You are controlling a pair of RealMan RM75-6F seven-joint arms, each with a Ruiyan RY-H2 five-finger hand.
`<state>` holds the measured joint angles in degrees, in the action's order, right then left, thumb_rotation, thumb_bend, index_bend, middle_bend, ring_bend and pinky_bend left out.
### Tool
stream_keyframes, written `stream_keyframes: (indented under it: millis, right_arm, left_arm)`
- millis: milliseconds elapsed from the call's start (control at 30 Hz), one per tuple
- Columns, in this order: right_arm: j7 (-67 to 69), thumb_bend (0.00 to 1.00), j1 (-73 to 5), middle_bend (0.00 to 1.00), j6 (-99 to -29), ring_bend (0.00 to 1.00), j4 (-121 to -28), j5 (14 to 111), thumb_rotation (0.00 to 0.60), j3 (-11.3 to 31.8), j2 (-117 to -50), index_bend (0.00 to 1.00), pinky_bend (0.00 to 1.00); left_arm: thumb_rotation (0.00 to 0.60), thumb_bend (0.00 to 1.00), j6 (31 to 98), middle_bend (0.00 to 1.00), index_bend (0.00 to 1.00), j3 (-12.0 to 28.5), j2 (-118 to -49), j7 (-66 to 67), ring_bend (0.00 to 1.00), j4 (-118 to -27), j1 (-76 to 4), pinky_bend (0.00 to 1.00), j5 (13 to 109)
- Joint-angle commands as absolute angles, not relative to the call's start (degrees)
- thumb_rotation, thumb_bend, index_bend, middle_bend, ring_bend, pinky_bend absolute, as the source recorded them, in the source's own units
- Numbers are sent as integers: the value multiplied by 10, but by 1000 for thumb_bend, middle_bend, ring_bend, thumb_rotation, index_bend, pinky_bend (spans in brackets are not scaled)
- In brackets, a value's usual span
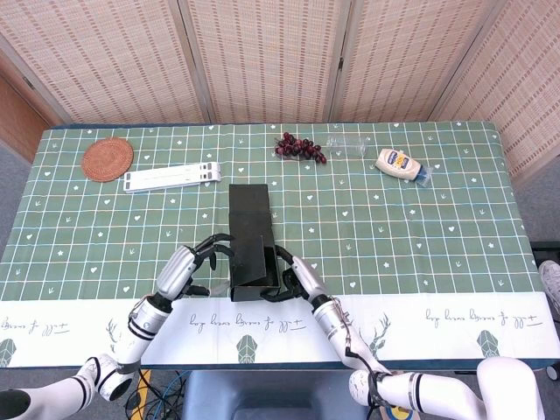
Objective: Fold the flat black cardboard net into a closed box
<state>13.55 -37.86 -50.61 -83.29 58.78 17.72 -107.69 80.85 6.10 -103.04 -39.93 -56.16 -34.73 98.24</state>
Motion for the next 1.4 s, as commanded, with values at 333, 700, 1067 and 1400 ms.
stream_keyframes:
  millis: [333,700,1067,1400]
  right_arm:
    - [105,448,-386,489,-498,850,-801,587,600,165,-1086,384,1000]
    - [104,454,-386,476,-496,850,-774,617,600,152,-1093,383,1000]
    - [104,461,-384,465,-495,850,-771,637,600,144,-1091,383,1000]
    - [103,475,-381,457,-497,850,-769,652,600,137,-1089,383,1000]
  left_arm:
    - [600,130,841,251,378,12,-1107,-441,597,-397,-375,948,1019]
    - [600,130,862,255,378,-21,-1128,-457,596,-318,-381,948,1030]
    - [600,130,848,250,332,-45,-1108,-459,587,-328,-401,943,1037]
    - [600,130,834,248,342,-59,-1090,-448,590,-350,-422,941,1044]
